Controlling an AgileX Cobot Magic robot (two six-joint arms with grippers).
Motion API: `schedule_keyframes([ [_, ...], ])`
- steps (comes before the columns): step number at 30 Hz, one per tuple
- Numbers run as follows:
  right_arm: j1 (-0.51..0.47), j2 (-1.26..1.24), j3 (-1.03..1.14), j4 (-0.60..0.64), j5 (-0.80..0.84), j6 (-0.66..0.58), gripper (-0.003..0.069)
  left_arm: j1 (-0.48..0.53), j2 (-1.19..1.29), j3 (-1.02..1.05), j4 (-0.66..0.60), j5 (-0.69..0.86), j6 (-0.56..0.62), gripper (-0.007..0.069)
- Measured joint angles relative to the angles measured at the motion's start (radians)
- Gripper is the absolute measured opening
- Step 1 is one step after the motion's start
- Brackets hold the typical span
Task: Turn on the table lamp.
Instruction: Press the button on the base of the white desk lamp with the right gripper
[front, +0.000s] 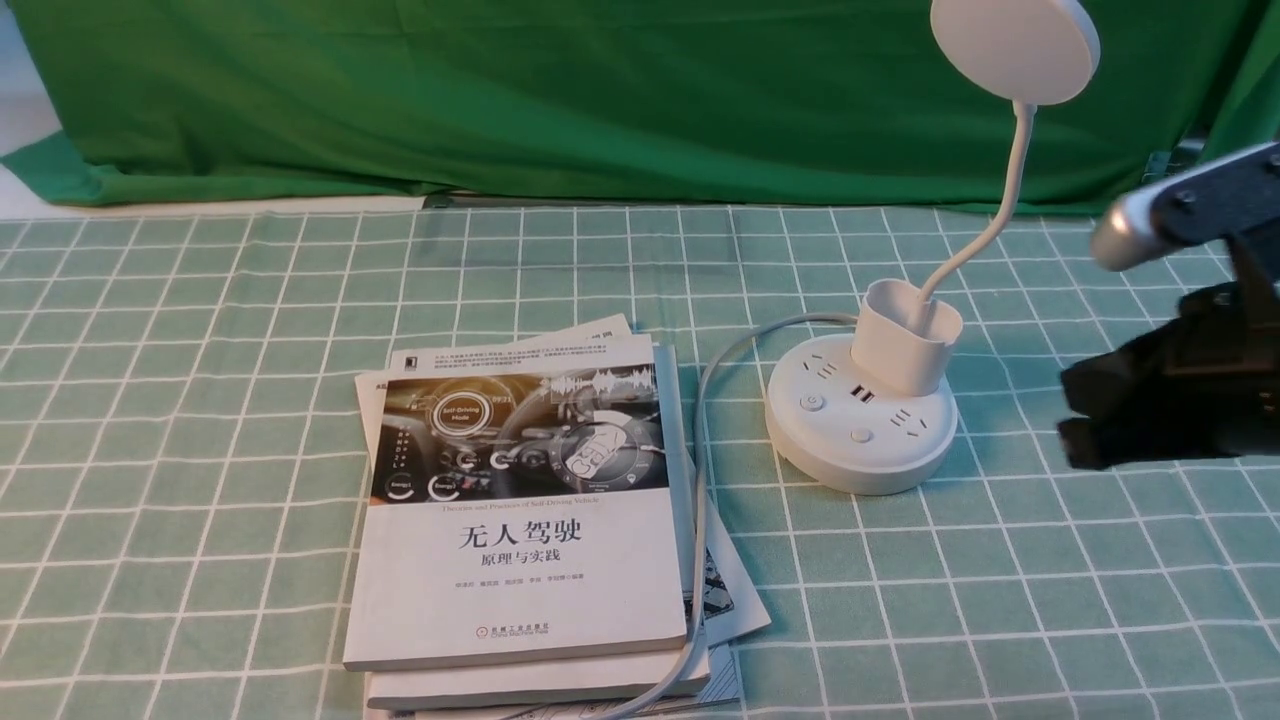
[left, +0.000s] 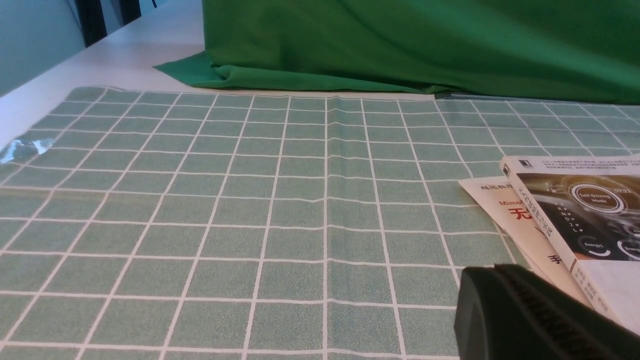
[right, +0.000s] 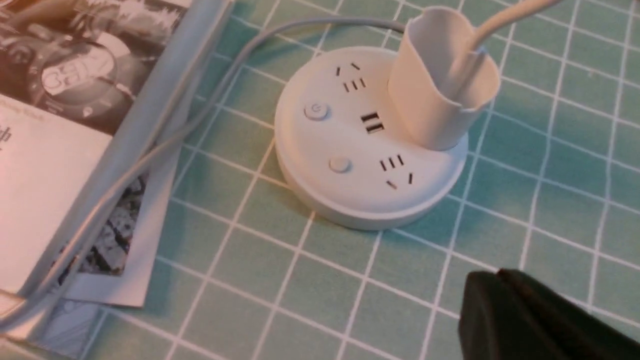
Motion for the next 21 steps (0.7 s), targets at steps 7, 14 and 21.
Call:
schedule_keyframes([
  [7,0.054,0.184,0.008,0.081,-0.21,-0.008,0.0027,0.0,0.0,0.0,0.0,0.0,0.0,0.0021],
  [14,0.087,0.306,0.102,0.136,-0.504,-0.001,0.0027,0.0,0.0,0.0,0.0,0.0,0.0,0.0021],
  [21,0.089,0.338,0.159,0.141,-0.677,0.145,0.0027,0.0,0.0,0.0,0.0,0.0,0.0,0.0021],
])
